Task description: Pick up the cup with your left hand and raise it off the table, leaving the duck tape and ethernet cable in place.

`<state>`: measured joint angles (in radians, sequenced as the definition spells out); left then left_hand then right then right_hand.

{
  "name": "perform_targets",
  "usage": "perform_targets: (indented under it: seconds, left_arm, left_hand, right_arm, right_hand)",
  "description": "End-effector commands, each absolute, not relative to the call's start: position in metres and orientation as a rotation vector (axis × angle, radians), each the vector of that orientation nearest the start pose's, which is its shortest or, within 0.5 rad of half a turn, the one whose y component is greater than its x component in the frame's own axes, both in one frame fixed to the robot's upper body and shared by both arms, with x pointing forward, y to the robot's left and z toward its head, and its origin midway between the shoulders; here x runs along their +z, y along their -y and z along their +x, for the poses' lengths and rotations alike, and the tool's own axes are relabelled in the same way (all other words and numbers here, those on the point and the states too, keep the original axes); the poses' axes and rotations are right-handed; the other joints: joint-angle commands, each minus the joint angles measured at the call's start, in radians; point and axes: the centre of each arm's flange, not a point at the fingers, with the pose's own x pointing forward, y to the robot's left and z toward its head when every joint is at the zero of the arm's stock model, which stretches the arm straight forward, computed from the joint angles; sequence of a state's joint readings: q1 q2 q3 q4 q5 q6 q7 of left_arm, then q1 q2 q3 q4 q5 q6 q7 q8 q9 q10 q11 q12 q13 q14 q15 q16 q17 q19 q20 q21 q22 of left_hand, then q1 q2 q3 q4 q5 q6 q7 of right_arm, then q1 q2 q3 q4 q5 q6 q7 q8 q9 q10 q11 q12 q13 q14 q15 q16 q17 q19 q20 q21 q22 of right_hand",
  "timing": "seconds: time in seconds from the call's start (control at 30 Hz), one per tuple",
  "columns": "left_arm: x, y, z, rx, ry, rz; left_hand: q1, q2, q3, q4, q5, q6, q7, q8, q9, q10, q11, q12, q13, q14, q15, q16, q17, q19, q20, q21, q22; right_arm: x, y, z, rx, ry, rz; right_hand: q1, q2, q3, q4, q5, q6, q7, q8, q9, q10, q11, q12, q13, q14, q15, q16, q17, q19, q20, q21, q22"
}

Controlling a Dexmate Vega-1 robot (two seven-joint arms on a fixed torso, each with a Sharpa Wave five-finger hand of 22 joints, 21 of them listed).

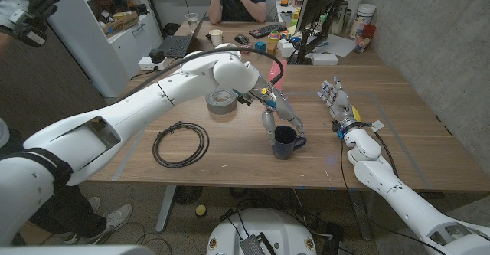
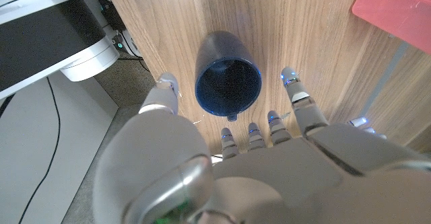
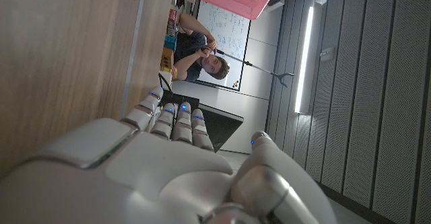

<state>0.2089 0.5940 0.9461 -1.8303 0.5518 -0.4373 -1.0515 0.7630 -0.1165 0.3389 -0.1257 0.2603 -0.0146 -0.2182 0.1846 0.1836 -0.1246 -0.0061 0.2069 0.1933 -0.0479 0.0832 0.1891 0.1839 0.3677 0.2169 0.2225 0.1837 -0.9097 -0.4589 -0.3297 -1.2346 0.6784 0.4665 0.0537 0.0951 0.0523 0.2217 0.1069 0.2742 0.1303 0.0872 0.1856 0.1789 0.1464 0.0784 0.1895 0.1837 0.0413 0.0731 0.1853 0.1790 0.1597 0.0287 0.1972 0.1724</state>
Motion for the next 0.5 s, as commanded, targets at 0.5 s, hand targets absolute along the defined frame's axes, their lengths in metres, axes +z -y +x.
perform_targets:
  seconds: [0.5]
  left_arm:
    - [0.045,-0.003,0.505,1.562,-0.987,-3.123]
  left_hand:
    - [0.011,0.032,-0.018,0.011,0.007,-0.009,-0.001,0.002,0.004,-0.052,0.003,-0.012,0.003,-0.055,0.013,-0.01,0.005,0.036,0.002,0.005,0.004]
  right_arm:
    - [-0.062,0.308,0.641,0.159,0.682,0.144]
  right_hand:
    - [0.001,-0.015,-0.007,-0.001,0.006,0.005,-0.006,0.005,0.004,0.001,-0.01,0.003,0.003,0.005,0.01,0.007,0.004,0.0,0.004,-0.001,0.003]
